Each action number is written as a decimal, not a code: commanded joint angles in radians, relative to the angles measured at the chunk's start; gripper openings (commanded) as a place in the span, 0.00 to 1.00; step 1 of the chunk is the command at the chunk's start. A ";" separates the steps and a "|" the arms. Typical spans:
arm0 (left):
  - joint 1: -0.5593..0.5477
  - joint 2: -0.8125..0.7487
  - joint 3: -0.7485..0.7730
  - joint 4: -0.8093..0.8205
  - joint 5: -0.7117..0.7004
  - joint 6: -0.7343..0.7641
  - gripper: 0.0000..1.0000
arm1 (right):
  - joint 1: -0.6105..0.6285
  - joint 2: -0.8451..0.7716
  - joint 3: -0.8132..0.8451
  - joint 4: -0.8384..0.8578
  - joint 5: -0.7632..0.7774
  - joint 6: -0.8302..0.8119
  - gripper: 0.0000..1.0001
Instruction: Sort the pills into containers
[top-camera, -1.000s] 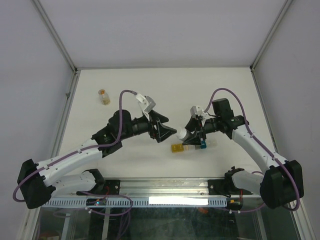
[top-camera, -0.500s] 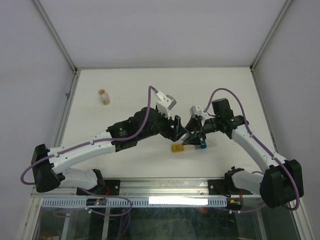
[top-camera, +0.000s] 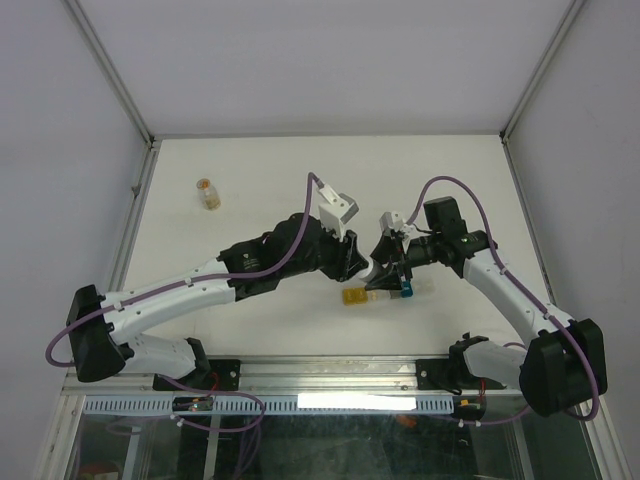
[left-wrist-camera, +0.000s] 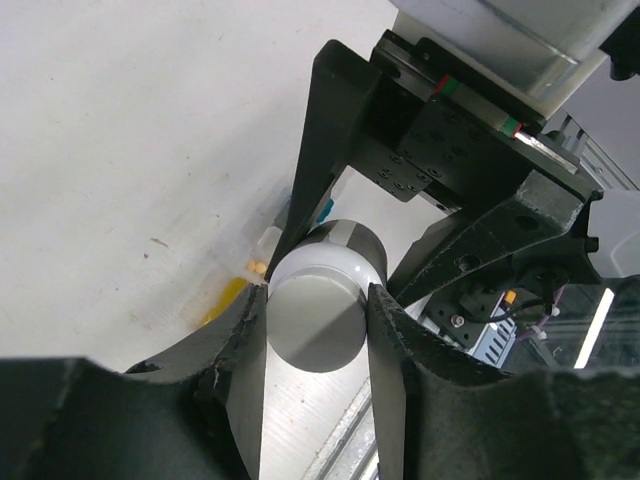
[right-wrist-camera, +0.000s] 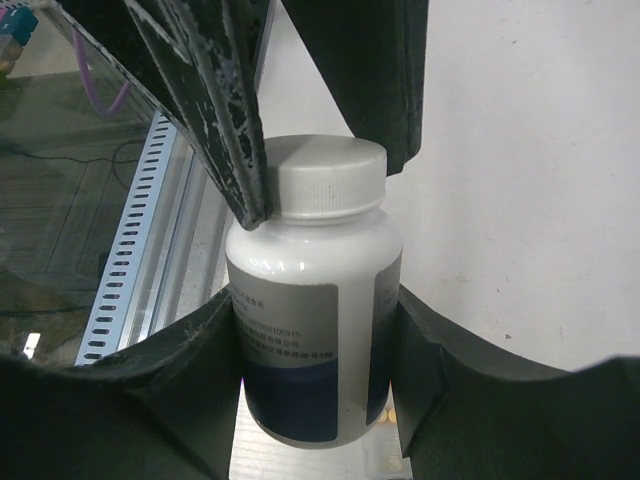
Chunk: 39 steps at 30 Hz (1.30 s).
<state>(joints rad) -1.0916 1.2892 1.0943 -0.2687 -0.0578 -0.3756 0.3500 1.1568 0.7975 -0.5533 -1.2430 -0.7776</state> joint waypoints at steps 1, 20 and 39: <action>-0.008 0.009 0.046 0.027 0.146 0.057 0.15 | -0.003 -0.007 0.038 0.038 -0.026 0.007 0.00; 0.009 -0.231 -0.203 0.508 0.284 0.522 0.99 | -0.002 -0.016 0.035 0.041 -0.029 0.006 0.00; 0.009 -0.091 -0.054 0.097 -0.027 0.001 0.81 | 0.007 -0.011 0.037 0.041 -0.029 0.003 0.00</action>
<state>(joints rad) -1.0794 1.1637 0.9489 -0.1108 -0.0719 -0.3370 0.3542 1.1568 0.7979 -0.5507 -1.2594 -0.7765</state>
